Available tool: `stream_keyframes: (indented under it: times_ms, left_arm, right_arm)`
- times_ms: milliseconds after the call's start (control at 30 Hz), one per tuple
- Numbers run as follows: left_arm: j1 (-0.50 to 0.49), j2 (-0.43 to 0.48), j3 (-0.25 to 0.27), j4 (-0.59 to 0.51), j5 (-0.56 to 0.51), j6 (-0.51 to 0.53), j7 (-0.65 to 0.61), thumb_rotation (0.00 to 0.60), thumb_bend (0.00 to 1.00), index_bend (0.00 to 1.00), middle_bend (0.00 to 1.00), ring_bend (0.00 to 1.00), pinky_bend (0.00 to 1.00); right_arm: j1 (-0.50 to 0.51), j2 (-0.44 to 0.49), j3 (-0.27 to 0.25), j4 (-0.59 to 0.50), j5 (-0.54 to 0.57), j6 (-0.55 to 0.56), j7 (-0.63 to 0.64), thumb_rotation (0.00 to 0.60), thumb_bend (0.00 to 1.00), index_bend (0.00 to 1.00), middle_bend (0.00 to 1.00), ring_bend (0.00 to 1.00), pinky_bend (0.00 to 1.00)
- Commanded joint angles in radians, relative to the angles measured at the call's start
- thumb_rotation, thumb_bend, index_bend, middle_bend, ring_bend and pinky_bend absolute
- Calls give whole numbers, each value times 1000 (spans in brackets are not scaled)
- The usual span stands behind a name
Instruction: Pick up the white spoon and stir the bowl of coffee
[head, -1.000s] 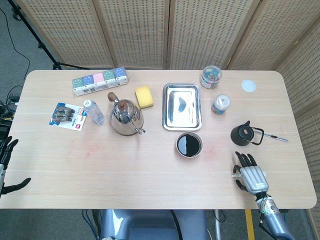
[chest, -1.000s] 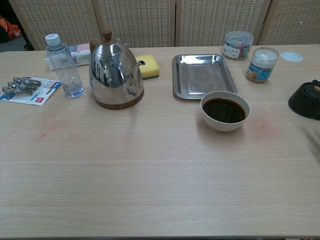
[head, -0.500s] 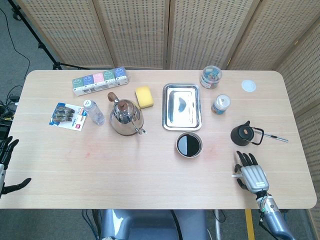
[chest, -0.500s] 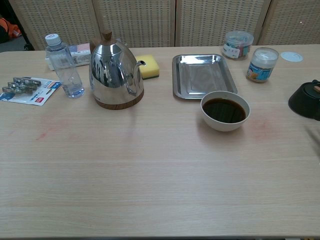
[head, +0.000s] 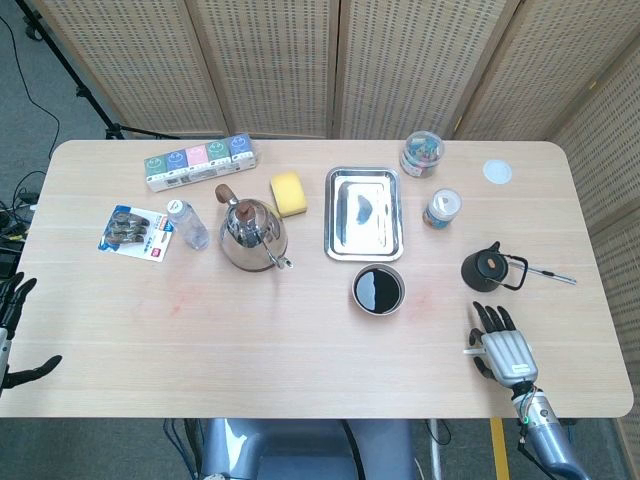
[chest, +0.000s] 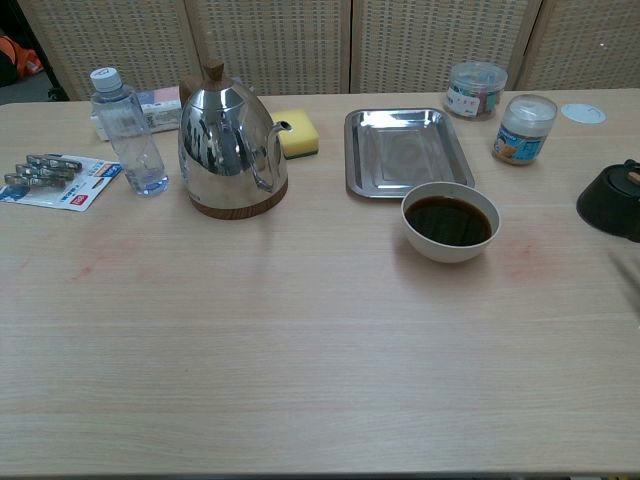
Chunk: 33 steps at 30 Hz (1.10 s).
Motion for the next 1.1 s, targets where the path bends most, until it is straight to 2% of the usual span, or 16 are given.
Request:
stream_keyframes:
  times_ms: [33, 667, 933, 1100]
  left_arm:
    - [-1, 0, 1, 0, 1, -2, 2, 600, 0, 0, 0, 0, 0]
    - [2, 10, -2, 2, -3, 5, -28, 600, 0, 0, 0, 0, 0]
    - [1, 9, -1, 2, -2, 1, -24, 600, 0, 0, 0, 0, 0]
    - [0, 8, -2, 2, -4, 0, -22, 600, 0, 0, 0, 0, 0]
  right_arm:
    - [0, -2, 0, 1, 1, -1, 0, 600, 388, 450, 0, 0, 0]
    - [1, -15, -2, 21, 6, -13, -7, 600, 388, 453, 0, 0, 0]
    - [3, -14, -1, 23, 8, -18, -8, 600, 390, 477, 0, 0, 0]
    - [3, -12, 0, 21, 10, -19, -12, 600, 428, 513, 0, 0, 0]
